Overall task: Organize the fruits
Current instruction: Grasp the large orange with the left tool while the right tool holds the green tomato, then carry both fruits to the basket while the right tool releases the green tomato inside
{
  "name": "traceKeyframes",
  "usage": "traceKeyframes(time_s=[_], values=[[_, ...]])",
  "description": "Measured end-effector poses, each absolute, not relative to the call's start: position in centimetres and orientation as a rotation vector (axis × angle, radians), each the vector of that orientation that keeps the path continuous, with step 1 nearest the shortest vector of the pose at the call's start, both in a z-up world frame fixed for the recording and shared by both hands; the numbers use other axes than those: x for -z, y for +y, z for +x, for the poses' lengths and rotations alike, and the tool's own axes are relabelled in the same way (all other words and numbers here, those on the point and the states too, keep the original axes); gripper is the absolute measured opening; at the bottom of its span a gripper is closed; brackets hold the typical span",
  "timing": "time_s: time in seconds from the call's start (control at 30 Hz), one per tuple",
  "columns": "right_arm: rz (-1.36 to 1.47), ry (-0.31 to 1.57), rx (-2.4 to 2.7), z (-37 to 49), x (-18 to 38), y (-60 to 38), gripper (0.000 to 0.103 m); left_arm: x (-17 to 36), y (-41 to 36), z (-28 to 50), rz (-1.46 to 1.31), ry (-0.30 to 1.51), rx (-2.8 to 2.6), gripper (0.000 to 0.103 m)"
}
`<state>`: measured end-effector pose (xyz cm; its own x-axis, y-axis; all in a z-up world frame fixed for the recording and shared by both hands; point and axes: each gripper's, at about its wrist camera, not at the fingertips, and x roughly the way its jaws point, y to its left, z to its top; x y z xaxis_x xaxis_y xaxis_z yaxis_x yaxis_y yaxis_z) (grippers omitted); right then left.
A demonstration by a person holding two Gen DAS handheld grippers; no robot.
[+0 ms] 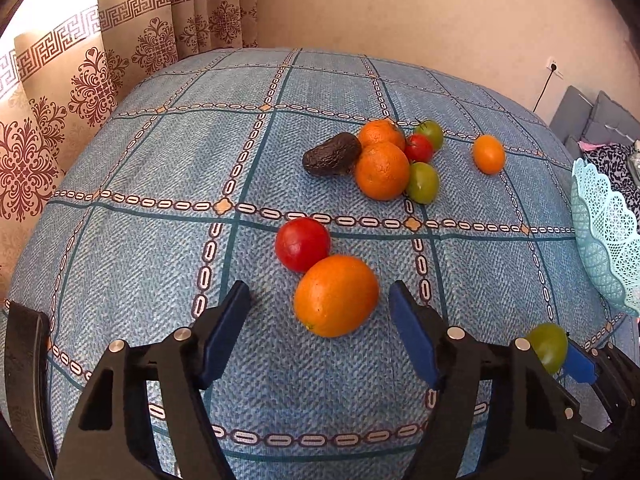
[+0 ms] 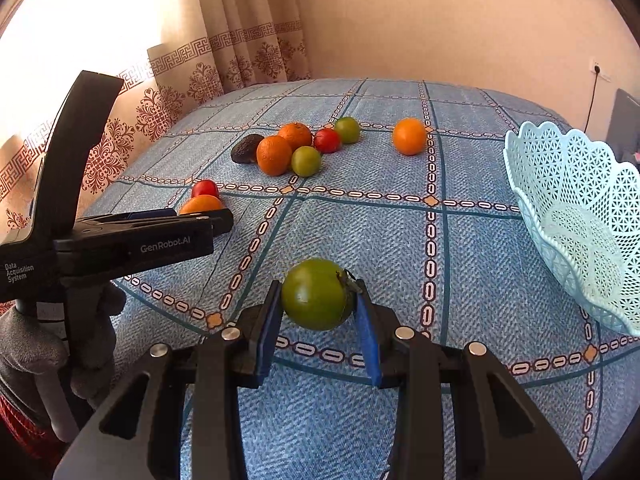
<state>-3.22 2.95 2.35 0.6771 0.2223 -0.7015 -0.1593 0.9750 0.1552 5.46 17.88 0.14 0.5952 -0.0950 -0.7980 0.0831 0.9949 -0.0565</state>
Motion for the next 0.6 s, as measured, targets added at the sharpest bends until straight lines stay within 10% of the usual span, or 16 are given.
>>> traceKeyframes(time_s=[0.23, 0.6], values=[[0.099, 0.786, -0.205, -3.3, -2.4, 2.6, 0.035, -0.3, 17.5, 5.0, -0.014, 0.929, 0.137, 0.042], [0.134, 0.725, -0.184, -4.2, -4.2, 1.3, 0.035, -2.8, 15.6, 2.6, 0.012, 0.883, 0.202, 0.042]])
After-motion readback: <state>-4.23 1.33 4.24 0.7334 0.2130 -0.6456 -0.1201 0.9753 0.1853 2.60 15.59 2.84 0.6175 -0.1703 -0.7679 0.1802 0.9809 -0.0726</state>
